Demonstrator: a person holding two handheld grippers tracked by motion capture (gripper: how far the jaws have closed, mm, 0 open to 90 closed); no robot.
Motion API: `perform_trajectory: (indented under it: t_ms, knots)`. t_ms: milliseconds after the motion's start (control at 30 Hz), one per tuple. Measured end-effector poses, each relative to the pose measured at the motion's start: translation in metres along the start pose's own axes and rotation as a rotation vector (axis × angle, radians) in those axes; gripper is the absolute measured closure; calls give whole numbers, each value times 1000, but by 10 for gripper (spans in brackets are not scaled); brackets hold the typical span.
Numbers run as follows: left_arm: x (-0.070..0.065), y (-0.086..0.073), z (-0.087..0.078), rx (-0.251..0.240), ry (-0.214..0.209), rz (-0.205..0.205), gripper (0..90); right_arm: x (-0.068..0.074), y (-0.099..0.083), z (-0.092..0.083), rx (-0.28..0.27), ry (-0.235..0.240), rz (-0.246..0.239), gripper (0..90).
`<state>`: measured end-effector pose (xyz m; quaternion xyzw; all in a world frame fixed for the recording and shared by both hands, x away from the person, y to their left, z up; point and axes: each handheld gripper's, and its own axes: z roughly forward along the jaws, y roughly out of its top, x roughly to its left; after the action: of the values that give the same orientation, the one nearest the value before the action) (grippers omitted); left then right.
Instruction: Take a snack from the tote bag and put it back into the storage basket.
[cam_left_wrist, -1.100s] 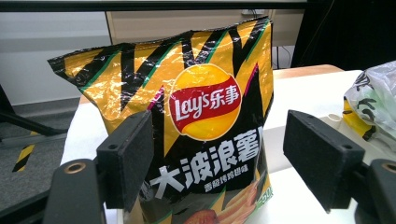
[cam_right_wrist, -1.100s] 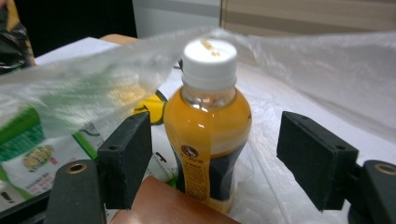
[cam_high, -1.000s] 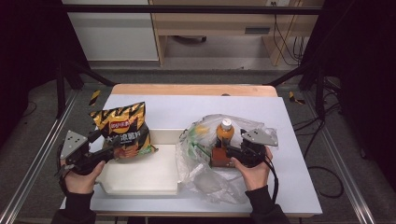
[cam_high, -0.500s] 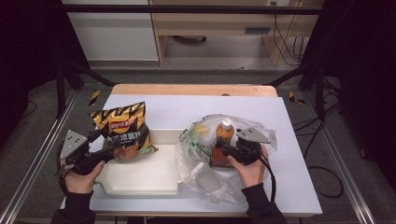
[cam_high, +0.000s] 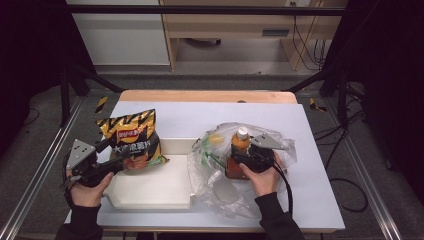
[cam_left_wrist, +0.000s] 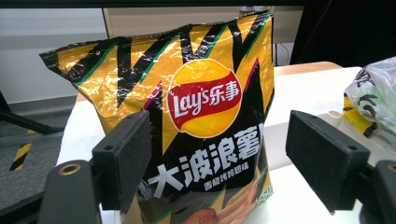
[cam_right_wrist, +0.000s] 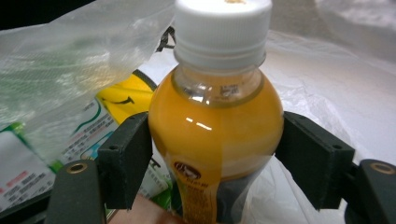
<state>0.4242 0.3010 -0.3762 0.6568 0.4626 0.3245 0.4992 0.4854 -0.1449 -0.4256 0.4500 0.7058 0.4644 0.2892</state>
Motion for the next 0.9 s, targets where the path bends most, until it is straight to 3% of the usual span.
perform_trajectory:
  t_ms: [367,900]
  knots:
    - [1,-1,0,2,-2,0,219,0,-2,11,-21,9,11,301]
    - [1,-1,1,2,0,-4,219,1,2,1,-18,13,-16,309]
